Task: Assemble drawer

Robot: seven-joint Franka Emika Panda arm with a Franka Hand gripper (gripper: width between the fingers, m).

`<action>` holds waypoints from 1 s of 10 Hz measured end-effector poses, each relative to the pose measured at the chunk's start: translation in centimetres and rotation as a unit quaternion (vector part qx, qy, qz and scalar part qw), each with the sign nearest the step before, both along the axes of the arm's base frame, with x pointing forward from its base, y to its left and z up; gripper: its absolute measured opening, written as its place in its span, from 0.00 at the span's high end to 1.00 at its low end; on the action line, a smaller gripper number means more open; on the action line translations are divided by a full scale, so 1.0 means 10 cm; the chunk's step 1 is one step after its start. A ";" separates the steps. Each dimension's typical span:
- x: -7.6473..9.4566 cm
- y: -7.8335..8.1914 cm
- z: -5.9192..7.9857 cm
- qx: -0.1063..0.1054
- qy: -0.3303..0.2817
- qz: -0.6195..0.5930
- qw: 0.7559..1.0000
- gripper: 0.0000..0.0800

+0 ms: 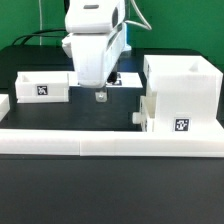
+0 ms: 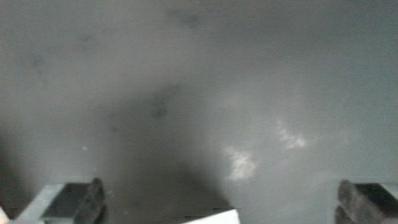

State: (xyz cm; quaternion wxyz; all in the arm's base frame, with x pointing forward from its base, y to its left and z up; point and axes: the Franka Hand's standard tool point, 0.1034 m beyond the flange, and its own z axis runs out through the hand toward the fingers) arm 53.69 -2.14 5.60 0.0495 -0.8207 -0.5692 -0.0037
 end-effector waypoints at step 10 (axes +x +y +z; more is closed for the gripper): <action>-0.53 -0.15 0.03 -0.016 0.012 -0.344 0.939 0.19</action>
Offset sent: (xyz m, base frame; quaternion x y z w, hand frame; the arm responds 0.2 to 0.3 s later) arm -0.0444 -0.0218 0.0085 -0.0316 0.0005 0.2205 0.9749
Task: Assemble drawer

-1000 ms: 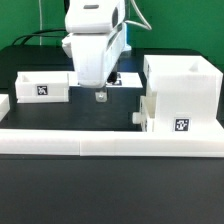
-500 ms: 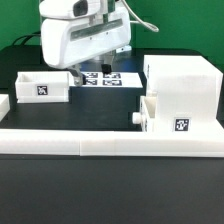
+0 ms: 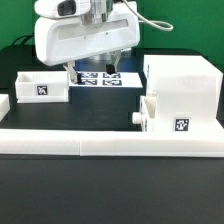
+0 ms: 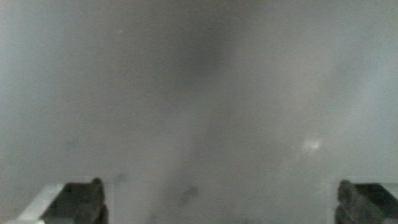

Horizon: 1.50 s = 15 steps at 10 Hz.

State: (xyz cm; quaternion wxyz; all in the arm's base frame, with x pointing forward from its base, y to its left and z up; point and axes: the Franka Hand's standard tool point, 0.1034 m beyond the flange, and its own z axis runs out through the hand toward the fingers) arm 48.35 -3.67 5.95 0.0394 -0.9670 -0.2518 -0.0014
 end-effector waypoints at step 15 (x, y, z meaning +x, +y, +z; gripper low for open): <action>-0.95 -0.48 -0.30 -0.024 -0.009 -0.130 0.991 0.19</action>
Offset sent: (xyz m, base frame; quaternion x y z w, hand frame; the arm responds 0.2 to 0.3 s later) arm -0.0560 -0.0384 0.0066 -0.0668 -0.0065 0.0203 0.9975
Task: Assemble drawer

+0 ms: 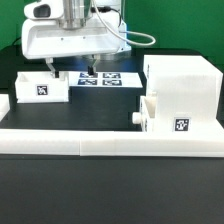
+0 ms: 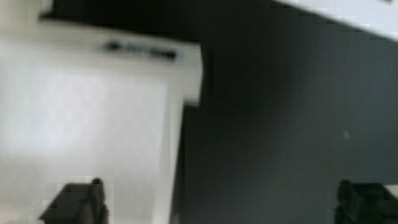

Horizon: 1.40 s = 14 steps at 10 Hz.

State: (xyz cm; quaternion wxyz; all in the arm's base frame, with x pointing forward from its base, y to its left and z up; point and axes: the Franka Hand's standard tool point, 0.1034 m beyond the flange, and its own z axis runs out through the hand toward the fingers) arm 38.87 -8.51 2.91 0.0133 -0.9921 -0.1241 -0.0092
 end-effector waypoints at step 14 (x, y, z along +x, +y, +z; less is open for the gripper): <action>-0.15 -0.06 -0.24 0.007 0.023 -0.011 1.000 0.95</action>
Offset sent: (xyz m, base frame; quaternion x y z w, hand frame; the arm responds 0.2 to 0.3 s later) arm -0.0089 -0.0008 -0.0190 0.0175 0.0020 0.0292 0.9994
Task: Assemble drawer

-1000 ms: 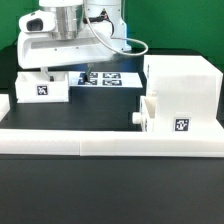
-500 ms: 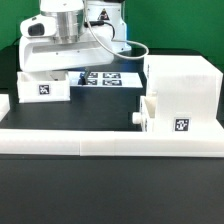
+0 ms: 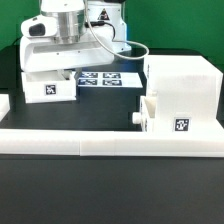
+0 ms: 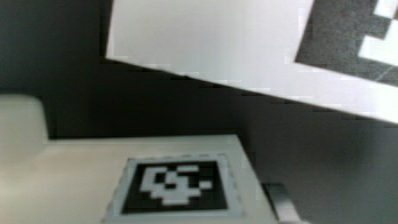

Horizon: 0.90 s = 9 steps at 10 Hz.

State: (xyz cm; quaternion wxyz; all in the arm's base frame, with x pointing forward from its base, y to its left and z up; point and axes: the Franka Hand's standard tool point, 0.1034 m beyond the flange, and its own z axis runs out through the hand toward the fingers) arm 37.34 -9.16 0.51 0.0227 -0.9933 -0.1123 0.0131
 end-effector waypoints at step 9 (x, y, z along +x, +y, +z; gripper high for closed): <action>0.23 0.29 0.24 0.004 -0.003 0.046 0.999 0.95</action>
Offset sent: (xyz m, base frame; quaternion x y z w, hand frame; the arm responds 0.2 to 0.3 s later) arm 0.0000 0.0000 0.0000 0.0000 0.0000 0.0000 1.0000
